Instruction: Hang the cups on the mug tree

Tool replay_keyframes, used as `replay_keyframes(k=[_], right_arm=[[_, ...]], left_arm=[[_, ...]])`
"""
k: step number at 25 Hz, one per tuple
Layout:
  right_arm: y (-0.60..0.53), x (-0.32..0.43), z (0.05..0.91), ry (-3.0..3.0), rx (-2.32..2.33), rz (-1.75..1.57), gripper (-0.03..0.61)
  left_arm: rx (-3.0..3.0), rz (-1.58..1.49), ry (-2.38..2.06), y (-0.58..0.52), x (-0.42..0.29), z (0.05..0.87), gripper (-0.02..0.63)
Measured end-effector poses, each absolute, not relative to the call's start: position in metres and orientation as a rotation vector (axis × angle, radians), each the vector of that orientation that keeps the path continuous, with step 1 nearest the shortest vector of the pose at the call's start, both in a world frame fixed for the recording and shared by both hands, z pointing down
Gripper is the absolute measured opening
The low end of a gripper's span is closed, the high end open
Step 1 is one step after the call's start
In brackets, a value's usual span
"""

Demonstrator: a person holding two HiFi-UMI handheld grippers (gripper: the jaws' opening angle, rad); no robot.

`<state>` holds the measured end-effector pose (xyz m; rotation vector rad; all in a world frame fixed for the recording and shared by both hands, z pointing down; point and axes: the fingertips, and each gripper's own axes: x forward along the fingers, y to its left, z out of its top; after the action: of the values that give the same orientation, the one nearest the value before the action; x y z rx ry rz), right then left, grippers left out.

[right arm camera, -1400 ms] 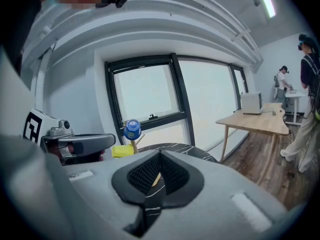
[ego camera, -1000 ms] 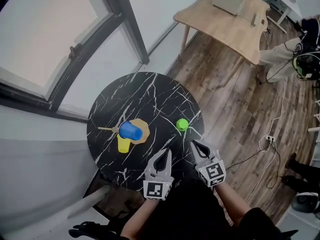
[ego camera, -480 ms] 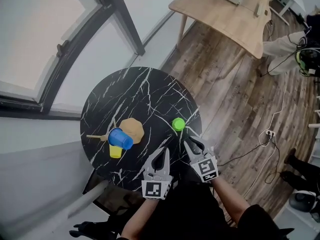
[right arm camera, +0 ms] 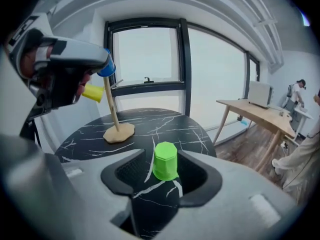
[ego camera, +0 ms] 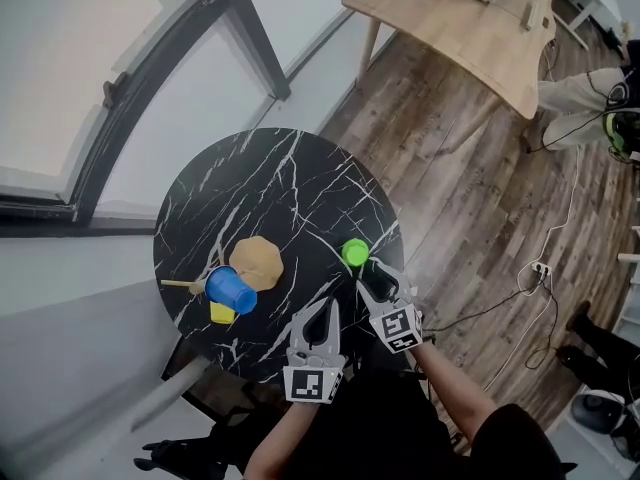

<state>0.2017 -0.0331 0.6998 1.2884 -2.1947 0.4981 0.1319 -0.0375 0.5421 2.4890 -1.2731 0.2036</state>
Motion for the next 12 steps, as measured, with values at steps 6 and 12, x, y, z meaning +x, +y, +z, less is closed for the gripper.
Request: replay_keyframes(k=[6, 12], right_arm=[[-0.047, 0.199, 0.722, -2.192, 1.255, 0.503, 0.222], [-0.061, 0.193, 0.737, -2.196, 1.204, 0.478, 0.236]], left_arm=[[2.463, 0.227, -1.308, -0.043, 0.133, 0.552, -0.002], [2.442, 0.254, -1.319, -0.043, 0.136, 0.557, -0.002]])
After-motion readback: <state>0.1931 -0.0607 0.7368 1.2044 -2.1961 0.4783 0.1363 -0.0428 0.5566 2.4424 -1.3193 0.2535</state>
